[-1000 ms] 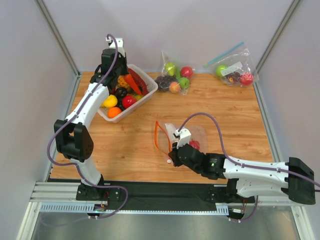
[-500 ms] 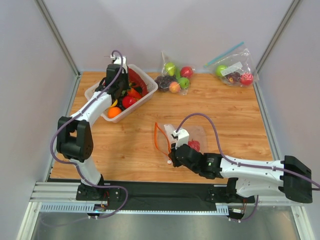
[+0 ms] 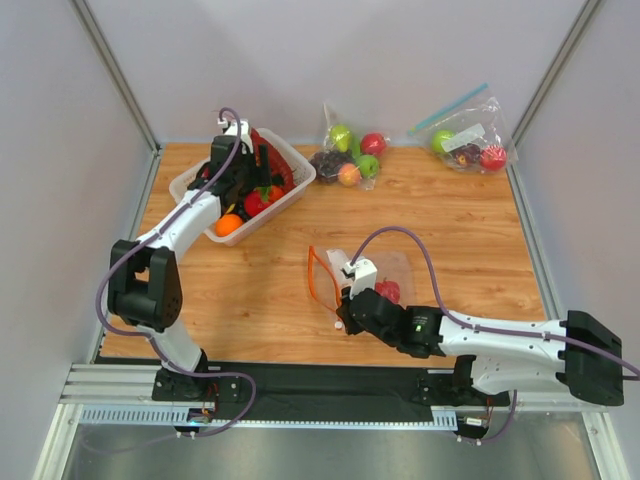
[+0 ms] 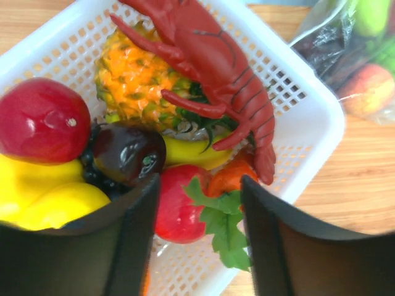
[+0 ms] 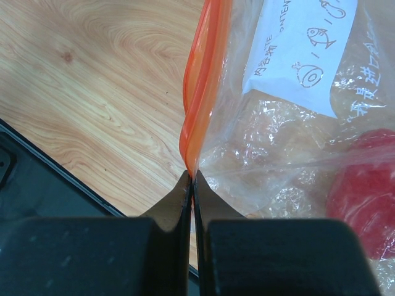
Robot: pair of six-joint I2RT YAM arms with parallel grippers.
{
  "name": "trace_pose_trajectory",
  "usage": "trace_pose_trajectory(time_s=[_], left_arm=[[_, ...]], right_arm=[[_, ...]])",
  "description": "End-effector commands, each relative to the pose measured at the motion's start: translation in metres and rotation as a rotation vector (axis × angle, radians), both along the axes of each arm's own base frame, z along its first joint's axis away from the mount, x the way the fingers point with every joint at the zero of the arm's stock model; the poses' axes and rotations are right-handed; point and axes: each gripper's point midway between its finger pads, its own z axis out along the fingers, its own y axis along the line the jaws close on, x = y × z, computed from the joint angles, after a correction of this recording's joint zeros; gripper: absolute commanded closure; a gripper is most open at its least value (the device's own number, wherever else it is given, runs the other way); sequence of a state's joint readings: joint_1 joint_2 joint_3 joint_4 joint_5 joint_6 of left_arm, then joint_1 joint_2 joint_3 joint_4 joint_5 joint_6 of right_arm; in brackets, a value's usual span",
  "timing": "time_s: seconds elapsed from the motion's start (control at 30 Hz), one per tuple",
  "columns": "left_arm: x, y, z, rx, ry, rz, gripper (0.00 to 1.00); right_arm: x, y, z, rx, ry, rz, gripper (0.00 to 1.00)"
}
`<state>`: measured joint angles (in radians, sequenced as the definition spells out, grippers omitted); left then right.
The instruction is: Open the zip-top bag and remove the fake food
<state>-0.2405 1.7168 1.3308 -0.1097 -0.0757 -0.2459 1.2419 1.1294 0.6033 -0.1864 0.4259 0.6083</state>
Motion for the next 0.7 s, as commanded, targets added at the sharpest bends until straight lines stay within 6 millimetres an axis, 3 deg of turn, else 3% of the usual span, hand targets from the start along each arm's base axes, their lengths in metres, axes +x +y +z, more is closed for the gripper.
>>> trace_pose_trajectory(time_s=[0.0, 0.03, 0.2, 0.23, 0.27, 0.3, 0.33, 0.37, 0.4, 0.47, 0.53, 0.57, 0.6, 0.67], left_arm=[[-0.006, -0.006, 0.071, -0.068, -0.153, -0.03, 0.1], [-0.009, -0.008, 0.078, -0.068, -0.163, -0.036, 0.02], [-0.033, -0.018, 0.118, -0.067, -0.245, -0.079, 0.01], [-0.046, -0.027, 0.136, -0.078, -0.283, -0.111, 0.01], [-0.055, -0.031, 0.139, -0.082, -0.295, -0.13, 0.01], [-0.07, -0.035, 0.159, -0.103, -0.344, -0.151, 0.01], [-0.082, -0.047, 0.166, -0.122, -0.368, -0.192, 0.01], [-0.093, -0.056, 0.161, -0.137, -0.359, -0.234, 0.01], [-0.109, -0.06, 0.172, -0.154, -0.384, -0.263, 0.04], [-0.134, -0.079, 0.154, -0.179, -0.335, -0.353, 0.07], [-0.161, -0.096, 0.153, -0.243, -0.331, -0.448, 0.21], [-0.172, -0.101, 0.126, -0.257, -0.283, -0.483, 0.24], [-0.186, -0.105, 0.125, -0.282, -0.293, -0.523, 0.36], [-0.209, -0.123, 0.101, -0.321, -0.287, -0.608, 0.45]], right_arm=[[0.008, 0.005, 0.024, 0.044, -0.039, -0.017, 1.0], [0.008, 0.005, 0.025, 0.043, -0.04, -0.017, 1.0], [0.009, 0.003, 0.03, 0.038, -0.055, -0.017, 1.0], [0.01, 0.003, 0.032, 0.039, -0.059, -0.019, 1.0], [0.01, 0.001, 0.033, 0.036, -0.06, -0.019, 1.0], [0.01, 0.0, 0.035, 0.039, -0.067, -0.023, 1.0], [0.01, -0.001, 0.036, 0.04, -0.068, -0.024, 1.0], [0.011, -0.001, 0.039, 0.043, -0.073, -0.025, 1.0], [0.012, -0.003, 0.042, 0.043, -0.081, -0.028, 1.0], [0.013, -0.004, 0.048, 0.044, -0.091, -0.03, 1.0], [0.014, -0.008, 0.053, 0.042, -0.102, -0.036, 1.0], [0.013, -0.009, 0.055, 0.044, -0.105, -0.037, 1.0], [0.014, -0.01, 0.056, 0.044, -0.109, -0.038, 1.0], [0.013, -0.013, 0.063, 0.061, -0.117, -0.04, 1.0]])
